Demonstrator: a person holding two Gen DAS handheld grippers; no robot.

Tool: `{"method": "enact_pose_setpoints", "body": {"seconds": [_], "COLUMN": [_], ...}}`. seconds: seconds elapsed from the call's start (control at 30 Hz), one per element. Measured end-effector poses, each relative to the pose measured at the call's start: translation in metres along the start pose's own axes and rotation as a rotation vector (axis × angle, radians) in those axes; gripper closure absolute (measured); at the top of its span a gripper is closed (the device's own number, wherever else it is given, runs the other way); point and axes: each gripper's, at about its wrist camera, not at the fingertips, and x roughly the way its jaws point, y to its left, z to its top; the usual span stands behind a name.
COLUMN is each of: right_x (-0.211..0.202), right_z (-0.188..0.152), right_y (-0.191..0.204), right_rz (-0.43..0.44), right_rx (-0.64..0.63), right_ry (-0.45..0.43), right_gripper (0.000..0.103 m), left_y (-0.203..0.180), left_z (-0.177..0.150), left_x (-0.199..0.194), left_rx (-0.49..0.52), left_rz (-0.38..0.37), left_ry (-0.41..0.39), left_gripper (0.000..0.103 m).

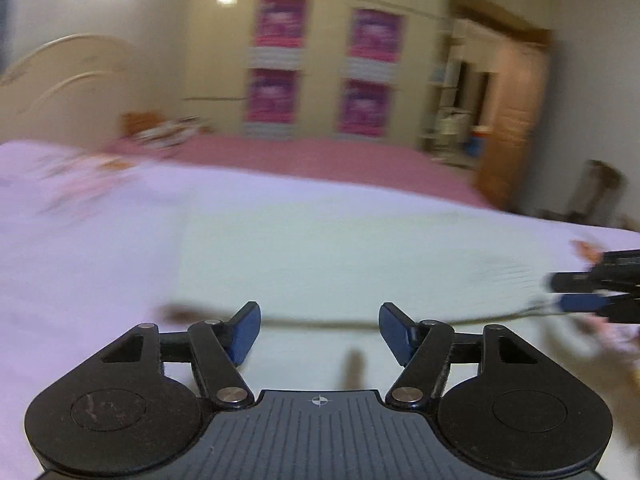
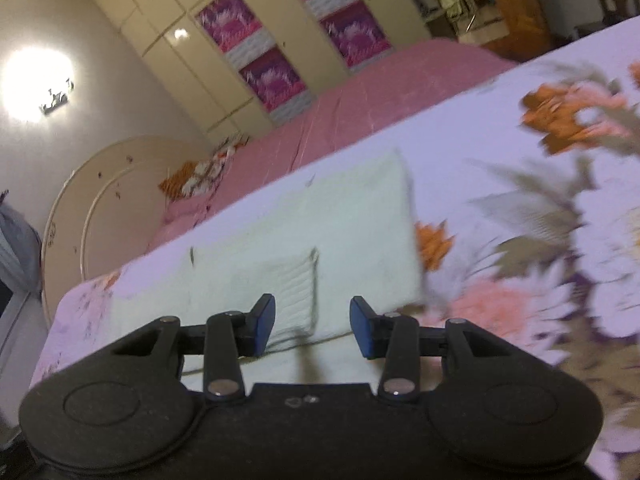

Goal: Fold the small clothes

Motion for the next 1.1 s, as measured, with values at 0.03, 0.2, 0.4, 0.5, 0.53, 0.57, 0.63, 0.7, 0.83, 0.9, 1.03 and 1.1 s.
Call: {"method": "enact_pose_setpoints", "body": {"seconds": [0.03,0.2,0.4,0.5,0.53,0.57,0.63,0.7,0.83,0.9,1.03,1.1], "right_x": [0.007,0.029,0.028,0.004,-0.005,-0.012,-0.013,-0.011,-0.012,-0.011,-0.014,-0.014], "right_z": [0.000,0.000,0.004,0.016,0.019,0.022,0.025,0.022,0.017,0.016,0.014,0.014], "right_y": [0.002,0.025,0.053,0.055,0.052,0.048,0.036,0.025,0.020,0.019,0.020,0.018], "right_rz": [-0.008,-0.057,-0.076,-0.087,-0.089,-0.095,-0.118,-0.131,-0.136,-0.139,-0.146,-0.154], "right_rx": [-0.002,-0.099,-0.261,-0.275,-0.269,-0.254,-0.237,-0.225,-0.227,-0.232,-0.241,-0.243], "right_ry": [0.014,0.019,0.001,-0.097,-0.132,-0.160,-0.147,-0.121,-0.115,-0.112,-0.115,-0.114], "right_gripper": [0.062,0.066,0.096,0.096,0.096,0.096,0.096,0.096,0.096,0.096,0.096,0.096], "left_y": [0.014,0.039,0.037,0.029,0.029,0.029,0.028,0.024,0.019,0.018,0.022,0.023], "left_z": [-0.002,-0.007,-0.009,-0.006,-0.005,-0.005,-0.003,-0.002,0.001,0.001,-0.002,-0.003], "left_x": [-0.001,0.007,0.005,0.027,0.028,0.030,0.031,0.027,0.028,0.033,0.038,0.037], "left_rx": [-0.017,-0.035,-0.039,-0.031,-0.029,-0.027,-0.025,-0.033,-0.021,-0.012,-0.030,-0.029], "left_rz": [0.029,0.060,0.066,0.075,0.076,0.077,0.076,0.061,0.052,0.042,0.030,0.022], "left_ry": [0.018,0.050,0.040,0.041,0.041,0.041,0.041,0.039,0.014,0.031,0.034,0.031], "left_gripper": [0.037,0.037,0.051,0.051,0.051,0.051,0.064,0.070,0.076,0.089,0.097,0.097]}}
